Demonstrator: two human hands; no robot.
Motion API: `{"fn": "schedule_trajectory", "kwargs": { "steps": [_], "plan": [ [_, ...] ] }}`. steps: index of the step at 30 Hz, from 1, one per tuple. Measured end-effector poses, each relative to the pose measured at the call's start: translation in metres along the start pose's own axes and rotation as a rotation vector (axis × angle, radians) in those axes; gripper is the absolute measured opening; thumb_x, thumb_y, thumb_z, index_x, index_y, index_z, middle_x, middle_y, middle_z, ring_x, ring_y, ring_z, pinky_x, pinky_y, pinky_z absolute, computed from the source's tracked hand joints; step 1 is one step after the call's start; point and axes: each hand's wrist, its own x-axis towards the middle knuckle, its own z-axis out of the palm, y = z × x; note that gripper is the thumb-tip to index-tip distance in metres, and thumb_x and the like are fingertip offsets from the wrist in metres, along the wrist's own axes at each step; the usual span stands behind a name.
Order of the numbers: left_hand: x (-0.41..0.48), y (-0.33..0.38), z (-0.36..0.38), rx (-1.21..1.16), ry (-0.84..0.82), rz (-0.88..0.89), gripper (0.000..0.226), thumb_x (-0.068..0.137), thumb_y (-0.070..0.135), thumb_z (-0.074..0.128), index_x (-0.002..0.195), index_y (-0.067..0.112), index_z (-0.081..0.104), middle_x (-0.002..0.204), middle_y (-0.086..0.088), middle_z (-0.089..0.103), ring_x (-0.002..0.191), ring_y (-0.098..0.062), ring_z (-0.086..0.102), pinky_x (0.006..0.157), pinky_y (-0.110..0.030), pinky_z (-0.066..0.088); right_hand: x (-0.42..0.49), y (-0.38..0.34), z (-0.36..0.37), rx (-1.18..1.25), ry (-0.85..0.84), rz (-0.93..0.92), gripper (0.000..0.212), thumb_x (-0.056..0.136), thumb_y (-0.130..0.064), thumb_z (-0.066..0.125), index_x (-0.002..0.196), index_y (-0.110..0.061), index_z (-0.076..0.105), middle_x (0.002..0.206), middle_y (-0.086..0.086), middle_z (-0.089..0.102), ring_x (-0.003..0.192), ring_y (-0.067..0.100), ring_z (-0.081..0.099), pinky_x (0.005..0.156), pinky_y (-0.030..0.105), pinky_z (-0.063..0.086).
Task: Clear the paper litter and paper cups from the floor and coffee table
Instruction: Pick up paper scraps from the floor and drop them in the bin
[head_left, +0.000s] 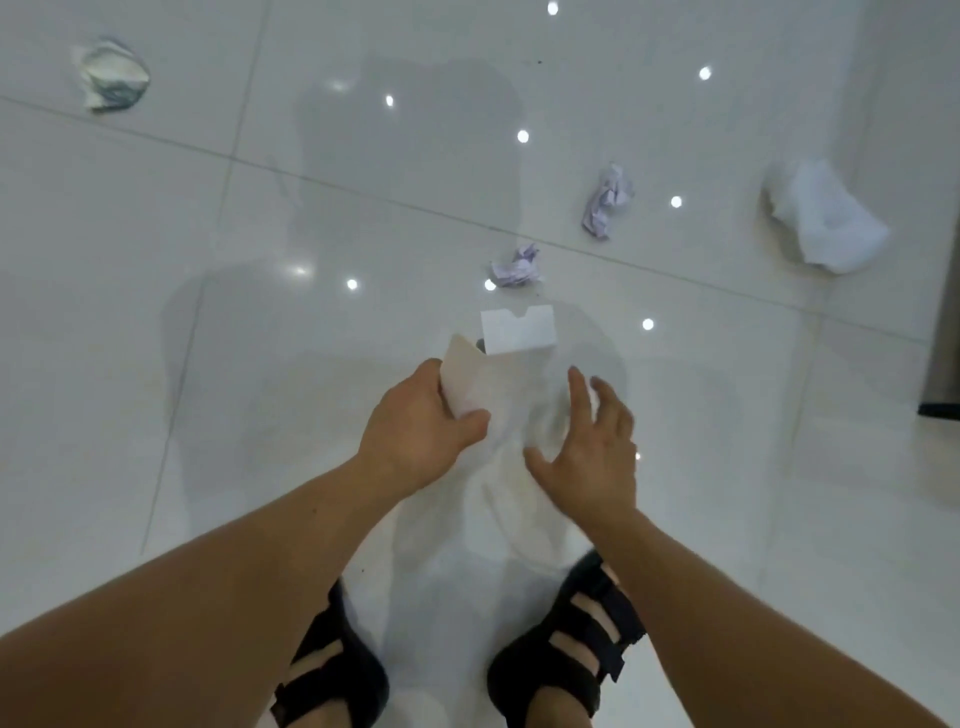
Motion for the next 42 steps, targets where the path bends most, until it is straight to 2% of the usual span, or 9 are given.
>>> {"fn": "schedule_trajectory", "kwargs": {
  "steps": [3, 5, 10, 18, 22, 25, 32, 37, 42],
  "plan": [
    [0.007, -0.023, 0.013, 0.021, 0.01, -0.048, 0.052, 0.074, 0.04, 0.073, 0.117, 0.018, 0.053, 0.105, 0.004, 0.064, 0.096, -0.02, 0.061, 0.086, -0.041, 0.051, 0.024, 0.035, 0.015, -0.157, -0.072, 0.167, 0.104, 0.076, -0.057, 0.07, 0.151, -0.04, 0.0, 0.159, 0.003, 0.003, 0.142, 0.032, 0.011, 0.095, 0.054, 0.044],
    [0.008, -0.037, 0.023, -0.01, 0.023, -0.069, 0.055, 0.074, 0.044, 0.073, 0.119, 0.019, 0.053, 0.107, 0.006, 0.064, 0.096, -0.018, 0.061, 0.086, -0.041, 0.052, 0.034, 0.043, 0.028, -0.115, -0.099, 0.217, 0.096, 0.078, -0.055, 0.071, 0.148, -0.043, 0.007, 0.157, 0.0, 0.003, 0.14, 0.031, 0.011, 0.094, 0.054, 0.044],
    [0.008, -0.039, 0.031, -0.051, 0.046, -0.052, 0.058, 0.074, 0.045, 0.074, 0.122, 0.02, 0.053, 0.11, 0.007, 0.064, 0.096, -0.015, 0.061, 0.086, -0.038, 0.052, 0.029, 0.033, 0.044, 0.035, -0.079, 0.111, 0.03, 0.093, -0.013, 0.054, 0.123, -0.016, 0.058, 0.129, 0.011, 0.042, 0.116, 0.033, 0.044, 0.085, 0.036, 0.046],
    [-0.05, 0.025, -0.044, 0.056, 0.072, -0.025, 0.056, 0.078, 0.045, 0.069, 0.122, 0.016, 0.049, 0.107, 0.004, 0.061, 0.095, -0.019, 0.059, 0.083, -0.038, 0.052, -0.029, -0.034, -0.059, 0.018, -0.259, -0.081, 0.013, 0.097, -0.014, 0.041, 0.105, -0.013, 0.052, 0.1, 0.001, 0.054, 0.082, 0.022, 0.055, 0.073, 0.036, 0.047],
    [-0.101, 0.057, -0.103, 0.037, 0.112, -0.025, 0.046, 0.078, 0.045, 0.07, 0.11, 0.02, 0.049, 0.09, 0.013, 0.056, 0.081, -0.009, 0.056, 0.066, -0.027, 0.047, -0.057, -0.075, -0.138, -0.191, -0.225, -0.179, 0.026, 0.096, -0.03, 0.033, 0.075, -0.018, 0.043, 0.068, -0.003, 0.051, 0.055, 0.016, 0.047, 0.053, 0.031, 0.037],
    [-0.156, 0.086, -0.163, -0.008, 0.139, -0.024, 0.048, 0.078, 0.044, 0.071, 0.113, 0.019, 0.049, 0.098, 0.007, 0.059, 0.091, -0.017, 0.059, 0.077, -0.036, 0.052, -0.084, -0.125, -0.212, -0.296, -0.201, -0.231, 0.045, 0.098, -0.045, 0.025, 0.063, -0.021, 0.039, 0.055, -0.004, 0.046, 0.047, 0.013, 0.041, 0.05, 0.029, 0.03],
    [-0.296, 0.117, -0.289, -0.111, 0.289, -0.057, 0.055, 0.081, 0.041, 0.07, 0.124, 0.016, 0.048, 0.113, 0.0, 0.06, 0.094, -0.018, 0.057, 0.078, -0.033, 0.049, -0.152, -0.256, -0.352, -0.354, -0.261, -0.389, 0.054, 0.106, -0.041, 0.018, 0.062, -0.02, 0.042, 0.061, -0.005, 0.047, 0.06, 0.017, 0.047, 0.059, 0.028, 0.033],
    [-0.387, 0.121, -0.344, -0.19, 0.405, -0.136, 0.055, 0.08, 0.042, 0.07, 0.124, 0.016, 0.049, 0.116, -0.002, 0.061, 0.1, -0.022, 0.059, 0.084, -0.039, 0.051, -0.207, -0.338, -0.414, -0.457, -0.297, -0.59, 0.039, 0.106, -0.023, 0.024, 0.076, -0.018, 0.048, 0.085, 0.007, 0.064, 0.084, 0.029, 0.062, 0.068, 0.03, 0.042],
    [-0.475, 0.118, -0.366, -0.311, 0.567, -0.23, 0.053, 0.078, 0.042, 0.07, 0.12, 0.017, 0.049, 0.113, -0.001, 0.061, 0.097, -0.023, 0.058, 0.083, -0.04, 0.052, -0.27, -0.397, -0.457, -0.474, -0.255, -0.867, 0.034, 0.106, -0.023, 0.03, 0.073, -0.018, 0.033, 0.067, 0.002, 0.046, 0.066, 0.03, 0.052, 0.064, 0.036, 0.044]
  ]
}}
